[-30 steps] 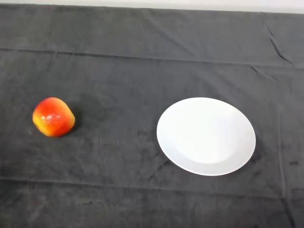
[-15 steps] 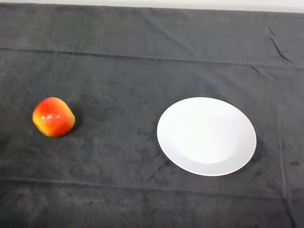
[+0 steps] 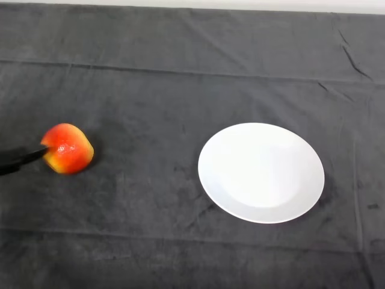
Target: Move the apple to the plate
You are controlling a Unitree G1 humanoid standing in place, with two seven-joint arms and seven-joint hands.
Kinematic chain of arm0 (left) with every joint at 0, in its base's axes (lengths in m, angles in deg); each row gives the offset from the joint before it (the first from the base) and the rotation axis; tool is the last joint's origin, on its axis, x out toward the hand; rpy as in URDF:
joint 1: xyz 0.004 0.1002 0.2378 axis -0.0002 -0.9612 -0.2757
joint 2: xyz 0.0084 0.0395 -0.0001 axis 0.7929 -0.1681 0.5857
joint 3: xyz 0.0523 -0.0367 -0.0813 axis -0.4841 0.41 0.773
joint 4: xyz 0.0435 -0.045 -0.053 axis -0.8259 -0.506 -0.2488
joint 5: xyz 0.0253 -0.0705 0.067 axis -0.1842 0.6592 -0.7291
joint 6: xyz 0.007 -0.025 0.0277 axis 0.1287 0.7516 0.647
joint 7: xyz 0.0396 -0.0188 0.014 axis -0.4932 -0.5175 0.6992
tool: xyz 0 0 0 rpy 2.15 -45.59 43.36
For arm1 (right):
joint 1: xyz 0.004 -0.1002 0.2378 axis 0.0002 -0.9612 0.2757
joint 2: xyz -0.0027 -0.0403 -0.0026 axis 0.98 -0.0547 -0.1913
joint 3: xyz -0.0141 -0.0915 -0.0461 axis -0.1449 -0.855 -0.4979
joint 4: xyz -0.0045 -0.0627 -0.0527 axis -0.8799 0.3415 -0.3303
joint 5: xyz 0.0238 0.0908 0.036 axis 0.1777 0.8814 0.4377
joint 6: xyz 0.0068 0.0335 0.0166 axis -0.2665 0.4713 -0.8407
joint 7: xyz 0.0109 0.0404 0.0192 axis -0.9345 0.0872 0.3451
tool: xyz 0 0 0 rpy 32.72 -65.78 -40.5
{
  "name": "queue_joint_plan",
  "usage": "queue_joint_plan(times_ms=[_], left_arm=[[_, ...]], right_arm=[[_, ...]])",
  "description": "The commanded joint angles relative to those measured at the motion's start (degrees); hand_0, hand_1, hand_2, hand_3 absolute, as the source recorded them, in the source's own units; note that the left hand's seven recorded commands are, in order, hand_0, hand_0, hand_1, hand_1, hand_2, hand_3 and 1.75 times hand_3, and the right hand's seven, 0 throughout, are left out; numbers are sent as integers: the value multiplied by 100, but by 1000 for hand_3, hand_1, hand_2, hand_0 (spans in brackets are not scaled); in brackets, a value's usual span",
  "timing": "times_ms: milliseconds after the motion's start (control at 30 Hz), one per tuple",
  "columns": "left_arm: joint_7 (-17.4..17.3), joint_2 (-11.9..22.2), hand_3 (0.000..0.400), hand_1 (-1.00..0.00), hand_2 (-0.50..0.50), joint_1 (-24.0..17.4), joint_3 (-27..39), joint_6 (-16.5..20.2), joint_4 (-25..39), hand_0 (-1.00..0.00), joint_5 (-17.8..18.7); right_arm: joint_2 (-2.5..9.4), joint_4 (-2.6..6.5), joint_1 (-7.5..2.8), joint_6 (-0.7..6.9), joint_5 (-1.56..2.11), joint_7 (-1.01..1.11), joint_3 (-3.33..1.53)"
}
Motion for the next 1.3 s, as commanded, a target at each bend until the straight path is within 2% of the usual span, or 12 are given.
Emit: queue_joint_plan(times_ms=[33,200,433,867,1300], left_arm=[[-88,-44,0,0,0,-70,-100,-8,231,0,-90],[-278,-96,0,0,0,-50,-267,-46,19,0,-130],[-447,-153,0,0,0,69,-434,84,-440,0,-188],[-593,-291,0,0,0,341,-718,468,-1261,0,-344],[-689,-264,0,0,0,509,-808,678,-1685,0,-384]], right_arm=[[-7,-183,41,-55,134,-50,28],[-3,-193,37,-55,134,-55,23],[-1,-201,34,-54,136,-59,19],[-2,-201,34,-53,142,-61,16],[-6,-192,36,-53,148,-59,16]])
